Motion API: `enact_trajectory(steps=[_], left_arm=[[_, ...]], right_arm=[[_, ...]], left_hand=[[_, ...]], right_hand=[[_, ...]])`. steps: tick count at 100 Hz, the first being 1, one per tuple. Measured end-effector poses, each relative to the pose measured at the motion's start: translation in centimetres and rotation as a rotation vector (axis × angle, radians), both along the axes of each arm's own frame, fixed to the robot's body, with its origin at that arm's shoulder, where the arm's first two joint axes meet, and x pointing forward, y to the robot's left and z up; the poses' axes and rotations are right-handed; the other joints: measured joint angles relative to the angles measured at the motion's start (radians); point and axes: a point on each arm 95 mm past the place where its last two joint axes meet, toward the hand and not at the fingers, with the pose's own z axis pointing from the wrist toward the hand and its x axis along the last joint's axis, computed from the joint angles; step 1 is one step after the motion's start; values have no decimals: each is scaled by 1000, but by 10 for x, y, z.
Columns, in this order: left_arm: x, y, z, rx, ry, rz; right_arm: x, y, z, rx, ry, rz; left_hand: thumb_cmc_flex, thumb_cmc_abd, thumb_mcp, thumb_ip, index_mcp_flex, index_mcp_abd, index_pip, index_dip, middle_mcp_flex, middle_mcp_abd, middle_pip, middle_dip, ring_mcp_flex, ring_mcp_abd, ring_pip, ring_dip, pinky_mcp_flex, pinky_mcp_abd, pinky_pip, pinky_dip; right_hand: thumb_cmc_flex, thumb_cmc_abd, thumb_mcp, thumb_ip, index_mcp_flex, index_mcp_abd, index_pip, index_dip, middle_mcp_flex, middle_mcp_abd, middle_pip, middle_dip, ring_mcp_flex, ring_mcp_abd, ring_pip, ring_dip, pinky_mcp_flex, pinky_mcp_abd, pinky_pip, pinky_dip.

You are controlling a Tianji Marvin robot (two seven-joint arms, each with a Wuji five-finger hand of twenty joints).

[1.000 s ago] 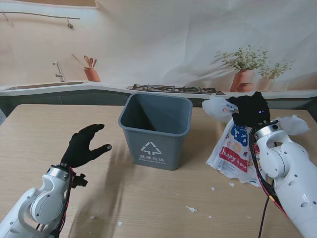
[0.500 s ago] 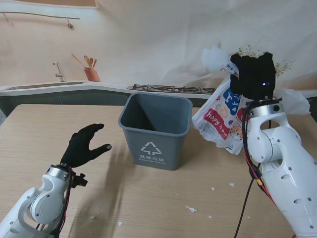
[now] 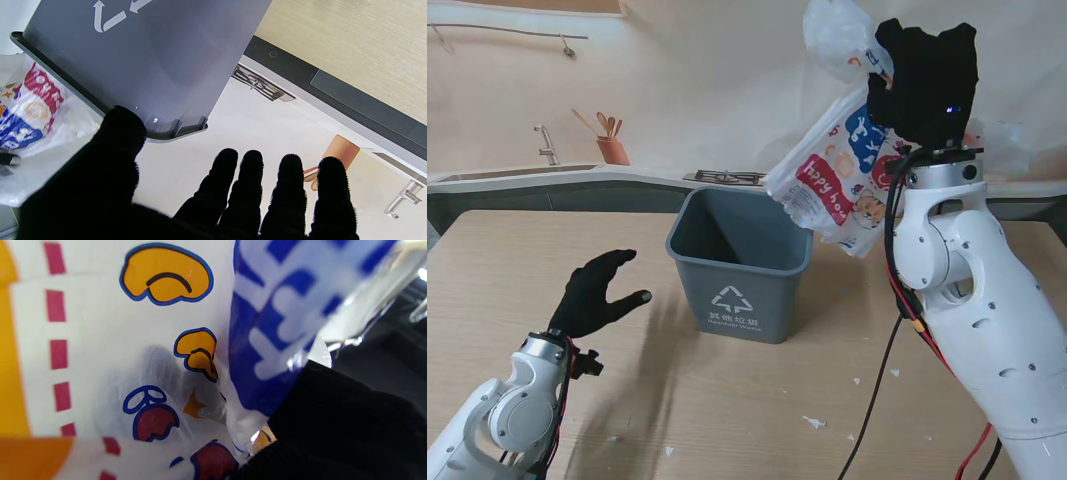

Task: Fit the garbage bag over the bin

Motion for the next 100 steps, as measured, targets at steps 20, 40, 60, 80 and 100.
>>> enact_trajectory(steps=[20, 40, 60, 80, 100], left_arm=[[0, 1, 1, 0, -3, 2], [0, 2, 1, -2, -3, 3], [0, 3, 1, -6, -4, 6], [0, 4, 1, -8, -5, 8], [-1, 5, 2, -9, -6, 8]], right_arm=[[8, 28, 15, 39, -52, 48], [17, 54, 26, 81, -88, 100], [22, 76, 34, 108, -104, 129], [31, 88, 17, 59, -88, 163], [39, 96, -11, -2, -53, 188]], left_hand=[[0, 0, 0, 0, 0, 0, 0, 0, 0, 0, 0, 0, 0, 0, 0, 0, 0, 0, 0, 0], [0, 0, 0, 0, 0, 0, 0, 0, 0, 0, 0, 0, 0, 0, 0, 0, 0, 0, 0, 0], [0, 0, 0, 0, 0, 0, 0, 0, 0, 0, 0, 0, 0, 0, 0, 0, 0, 0, 0, 0], [0, 0, 0, 0, 0, 0, 0, 0, 0, 0, 0, 0, 0, 0, 0, 0, 0, 0, 0, 0], [0, 0, 0, 0, 0, 0, 0, 0, 0, 0, 0, 0, 0, 0, 0, 0, 0, 0, 0, 0]], right_hand=[[12, 27, -22, 0, -19, 4, 6, -1, -19, 7, 1, 0, -18, 0, 11, 10, -4, -11, 8, 2], [25, 59, -61, 43, -62, 11, 28, -12, -41, 8, 1, 26, -45, 0, 12, 14, -17, -25, 21, 13], [26, 72, -71, 43, -68, 12, 36, -12, -42, 8, 1, 37, -45, 0, 12, 16, -19, -25, 22, 14], [26, 82, -71, 43, -69, 12, 37, -14, -52, 8, 1, 41, -46, 0, 12, 17, -26, -26, 32, 22], [27, 82, -71, 43, -69, 12, 37, -24, -52, 9, 1, 45, -47, 0, 12, 17, -27, -27, 42, 24]])
